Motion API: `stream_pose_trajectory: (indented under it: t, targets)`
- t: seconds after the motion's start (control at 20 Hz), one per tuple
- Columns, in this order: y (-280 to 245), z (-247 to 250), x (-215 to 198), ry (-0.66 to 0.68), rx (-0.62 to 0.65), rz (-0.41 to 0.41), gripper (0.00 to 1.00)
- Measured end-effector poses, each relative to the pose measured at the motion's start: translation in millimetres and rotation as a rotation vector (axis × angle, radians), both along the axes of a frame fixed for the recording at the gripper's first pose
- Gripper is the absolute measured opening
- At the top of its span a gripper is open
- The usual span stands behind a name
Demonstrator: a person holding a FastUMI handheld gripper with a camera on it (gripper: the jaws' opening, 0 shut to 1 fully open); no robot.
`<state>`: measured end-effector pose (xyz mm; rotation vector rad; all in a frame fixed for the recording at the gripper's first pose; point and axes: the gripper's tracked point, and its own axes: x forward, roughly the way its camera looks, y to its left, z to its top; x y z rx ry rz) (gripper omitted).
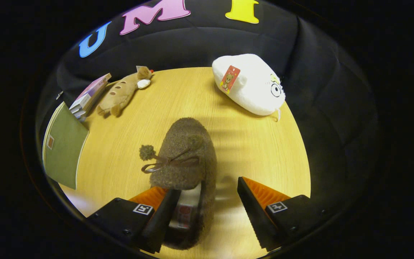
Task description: Open the storage box then place both shoes into the box .Put the left shoe in first, then the right shoe, with the right side of both shoes facing outward in a uniform manner.
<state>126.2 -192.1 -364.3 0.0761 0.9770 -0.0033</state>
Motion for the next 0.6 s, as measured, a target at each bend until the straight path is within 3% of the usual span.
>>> stream_pose_trajectory:
  t: [0.1,0.2,0.25,0.3,0.35,0.45,0.6]
  targets:
    - [4.1,-4.8,4.1,0.004,0.021,-0.005,0.86]
    - [4.3,-6.8,7.2,-0.003,0.014,-0.003,0.62]
    - [3.8,-7.4,7.6,-0.003,0.010,-0.004,0.45]
    - [-3.9,-6.4,8.5,-0.007,-0.021,-0.025,0.45]
    - [-5.3,-7.6,10.0,-0.001,-0.020,-0.047,0.24]
    - [-6.1,-7.6,9.2,0.011,-0.020,-0.083,0.13]
    - [-0.9,-3.5,2.4,0.032,-0.020,-0.090,0.07]
